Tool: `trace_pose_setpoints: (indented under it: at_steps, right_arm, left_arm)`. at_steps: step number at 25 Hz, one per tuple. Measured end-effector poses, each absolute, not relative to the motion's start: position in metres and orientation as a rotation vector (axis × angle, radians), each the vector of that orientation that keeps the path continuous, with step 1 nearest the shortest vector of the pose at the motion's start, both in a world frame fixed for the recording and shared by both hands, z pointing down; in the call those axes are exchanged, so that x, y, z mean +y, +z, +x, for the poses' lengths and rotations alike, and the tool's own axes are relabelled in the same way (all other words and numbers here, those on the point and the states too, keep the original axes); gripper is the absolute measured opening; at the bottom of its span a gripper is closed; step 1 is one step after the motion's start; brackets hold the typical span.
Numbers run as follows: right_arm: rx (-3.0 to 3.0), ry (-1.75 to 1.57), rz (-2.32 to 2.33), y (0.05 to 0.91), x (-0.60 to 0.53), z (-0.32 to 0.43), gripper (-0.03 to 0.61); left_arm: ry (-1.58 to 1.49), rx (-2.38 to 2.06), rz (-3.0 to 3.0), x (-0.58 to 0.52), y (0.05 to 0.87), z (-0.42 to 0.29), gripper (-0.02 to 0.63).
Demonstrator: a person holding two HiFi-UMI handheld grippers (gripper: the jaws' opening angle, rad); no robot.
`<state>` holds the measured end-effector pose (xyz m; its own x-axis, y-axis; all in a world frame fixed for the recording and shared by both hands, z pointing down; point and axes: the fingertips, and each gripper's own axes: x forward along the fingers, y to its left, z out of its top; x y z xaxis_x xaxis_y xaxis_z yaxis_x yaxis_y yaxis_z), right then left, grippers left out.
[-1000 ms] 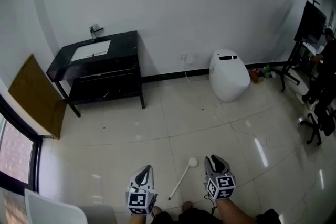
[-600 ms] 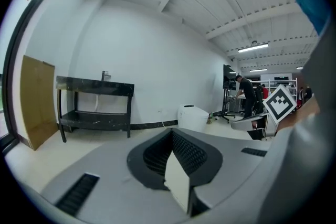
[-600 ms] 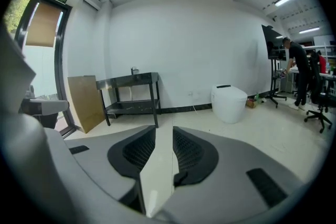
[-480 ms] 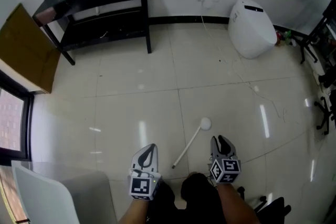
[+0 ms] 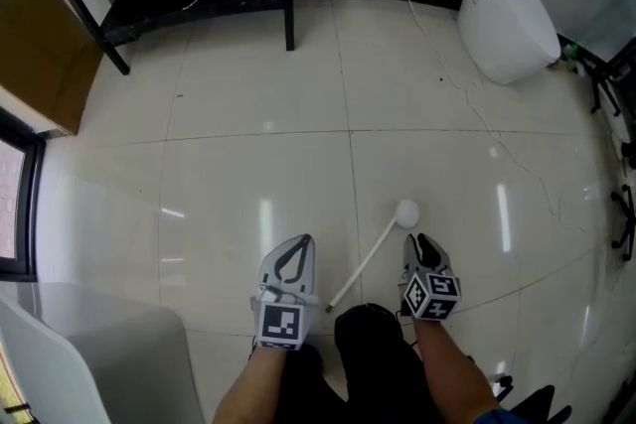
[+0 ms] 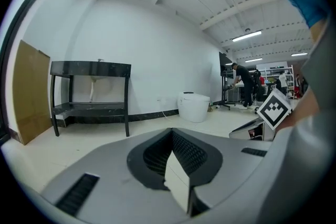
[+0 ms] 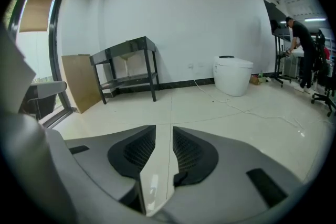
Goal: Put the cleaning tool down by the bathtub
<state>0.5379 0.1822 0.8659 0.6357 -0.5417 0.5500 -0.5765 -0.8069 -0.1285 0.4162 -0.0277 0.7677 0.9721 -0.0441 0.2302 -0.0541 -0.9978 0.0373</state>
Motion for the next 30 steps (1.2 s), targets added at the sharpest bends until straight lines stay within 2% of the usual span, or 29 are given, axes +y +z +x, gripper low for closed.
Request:
trace_pose_setpoints:
  at_steps: [8, 15, 30]
  right_arm:
    - [-0.832, 0.972, 2.757, 1.049, 0.185, 0.558, 0.132]
    - [-0.621, 1.294, 2.686, 1.186, 0.208, 0.559, 0.133]
    - [-0.385, 1.613, 2.494, 1.313, 0.224, 0.548, 0.145]
  left_arm:
    - [0.347, -0.131, 3.071, -0.054, 0.883, 0.441, -0.002]
    - [0.286, -0.137, 3.019, -0.056, 0.887, 0.447, -0.002]
    - [0.381, -0.092, 3.026, -0.048, 0.905, 0.442, -0.002]
